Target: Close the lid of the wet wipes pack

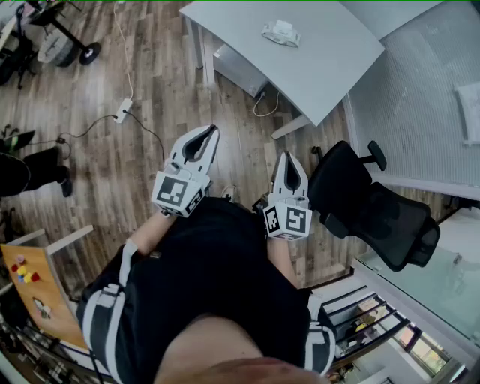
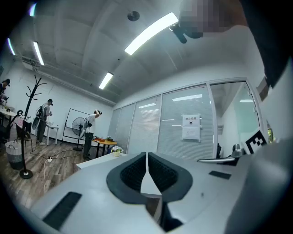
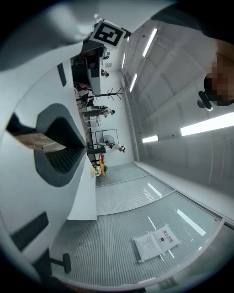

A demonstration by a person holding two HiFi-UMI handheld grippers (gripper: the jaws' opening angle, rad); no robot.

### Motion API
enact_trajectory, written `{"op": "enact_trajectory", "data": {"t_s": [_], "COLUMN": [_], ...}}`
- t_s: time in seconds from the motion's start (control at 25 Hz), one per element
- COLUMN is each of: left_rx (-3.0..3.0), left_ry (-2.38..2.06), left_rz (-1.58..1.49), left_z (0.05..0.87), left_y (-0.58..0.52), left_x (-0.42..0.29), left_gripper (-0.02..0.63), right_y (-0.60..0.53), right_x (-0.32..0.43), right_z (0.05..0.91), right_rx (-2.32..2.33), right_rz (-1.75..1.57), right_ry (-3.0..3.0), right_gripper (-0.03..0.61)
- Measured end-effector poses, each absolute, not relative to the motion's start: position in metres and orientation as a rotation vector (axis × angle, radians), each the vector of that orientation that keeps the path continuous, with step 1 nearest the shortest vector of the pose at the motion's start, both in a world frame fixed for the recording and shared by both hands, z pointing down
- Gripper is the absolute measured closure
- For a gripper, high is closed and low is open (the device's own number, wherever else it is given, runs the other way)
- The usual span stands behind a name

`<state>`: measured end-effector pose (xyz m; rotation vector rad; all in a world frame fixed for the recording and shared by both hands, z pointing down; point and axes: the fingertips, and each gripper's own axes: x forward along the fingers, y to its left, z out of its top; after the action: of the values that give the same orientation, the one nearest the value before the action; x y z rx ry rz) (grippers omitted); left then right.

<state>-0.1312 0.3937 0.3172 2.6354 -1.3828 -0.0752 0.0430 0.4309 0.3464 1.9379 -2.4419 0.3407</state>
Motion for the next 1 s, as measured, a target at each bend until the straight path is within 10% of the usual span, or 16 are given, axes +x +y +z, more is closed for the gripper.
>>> {"op": "enact_trajectory", "data": {"t_s": [1.0], "left_rx": [2.621], "left_ry": [-1.309], "left_rz": [-0.041], "left_z": [0.338], "left_y": [0.377], "left_x": [-0.18], "left_gripper": [0.58], "right_y": [0.408], "right_x": [0.003], "right_z": [0.352], "right_rx": [2.009], "right_rz": [0.373], "right_ry": [-2.437], "right_gripper": [0.445]}}
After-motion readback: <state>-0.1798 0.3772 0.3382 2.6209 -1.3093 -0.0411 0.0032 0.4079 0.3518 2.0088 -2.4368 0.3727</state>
